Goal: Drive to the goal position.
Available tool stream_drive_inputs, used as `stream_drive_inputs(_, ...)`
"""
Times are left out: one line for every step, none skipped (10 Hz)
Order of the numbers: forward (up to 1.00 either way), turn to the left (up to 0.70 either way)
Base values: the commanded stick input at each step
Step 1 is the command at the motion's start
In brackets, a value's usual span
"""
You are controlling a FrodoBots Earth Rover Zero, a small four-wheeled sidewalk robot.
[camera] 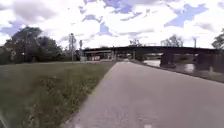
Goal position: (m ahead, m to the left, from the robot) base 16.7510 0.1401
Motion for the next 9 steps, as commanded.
stream_drive_inputs(1.00,0.00)
stream_drive_inputs(1.00,0.00)
stream_drive_inputs(1.00,0.00)
stream_drive_inputs(1.00,0.00)
stream_drive_inputs(1.00,0.00)
stream_drive_inputs(1.00,0.00)
stream_drive_inputs(1.00,0.00)
stream_drive_inputs(1.00,0.00)
stream_drive_inputs(1.00,0.00)
